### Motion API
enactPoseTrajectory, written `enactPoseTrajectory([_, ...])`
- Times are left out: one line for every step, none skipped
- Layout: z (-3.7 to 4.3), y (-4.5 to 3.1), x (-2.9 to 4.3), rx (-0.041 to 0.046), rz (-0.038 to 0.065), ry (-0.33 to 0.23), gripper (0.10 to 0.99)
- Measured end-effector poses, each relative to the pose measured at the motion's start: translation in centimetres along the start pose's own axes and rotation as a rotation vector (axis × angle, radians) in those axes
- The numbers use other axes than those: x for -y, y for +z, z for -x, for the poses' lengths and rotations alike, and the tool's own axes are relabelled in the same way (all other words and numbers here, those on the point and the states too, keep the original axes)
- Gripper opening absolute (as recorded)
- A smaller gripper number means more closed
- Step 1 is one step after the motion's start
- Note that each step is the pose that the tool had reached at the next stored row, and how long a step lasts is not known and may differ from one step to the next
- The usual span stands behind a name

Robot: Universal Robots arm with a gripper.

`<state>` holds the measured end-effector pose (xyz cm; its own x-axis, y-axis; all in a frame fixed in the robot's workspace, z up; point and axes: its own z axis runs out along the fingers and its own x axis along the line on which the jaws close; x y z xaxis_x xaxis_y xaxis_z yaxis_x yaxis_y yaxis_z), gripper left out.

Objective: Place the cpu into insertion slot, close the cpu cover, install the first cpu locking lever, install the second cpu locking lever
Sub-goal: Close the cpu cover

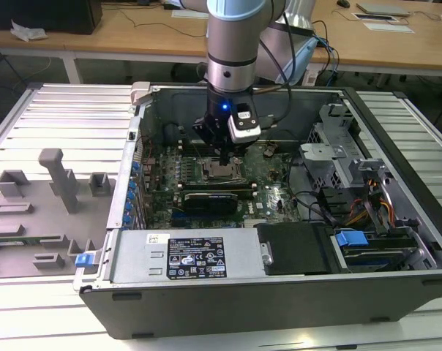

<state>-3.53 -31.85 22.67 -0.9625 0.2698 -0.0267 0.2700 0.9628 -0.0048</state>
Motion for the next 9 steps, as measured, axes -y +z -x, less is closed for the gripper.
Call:
enactPoseTrajectory([0.00, 0.01, 0.00, 0.0002, 0.000, -0.023, 0.106])
enactPoseTrajectory([0.00, 0.02, 0.00, 0.0004, 0.000, -0.042, 0.106])
enactPoseTrajectory([0.00, 0.03, 0.00, 0.0008, 0.000, -0.069, 0.106])
enactPoseTrajectory([0.00, 0.04, 0.00, 0.0011, 0.000, -0.086, 0.106])
enactPoseTrajectory([0.00, 0.05, 0.00, 0.0014, 0.000, -0.104, 0.106])
enactPoseTrajectory([0.00, 0.06, 0.00, 0.0019, -0.001, -0.130, 0.106])
enactPoseTrajectory([0.00, 0.07, 0.00, 0.0024, -0.002, -0.150, 0.106])
enactPoseTrajectory([0.00, 0.08, 0.00, 0.0028, -0.003, -0.174, 0.106])
enactPoseTrajectory([0.00, 0.09, 0.00, 0.0032, -0.003, -0.195, 0.106])
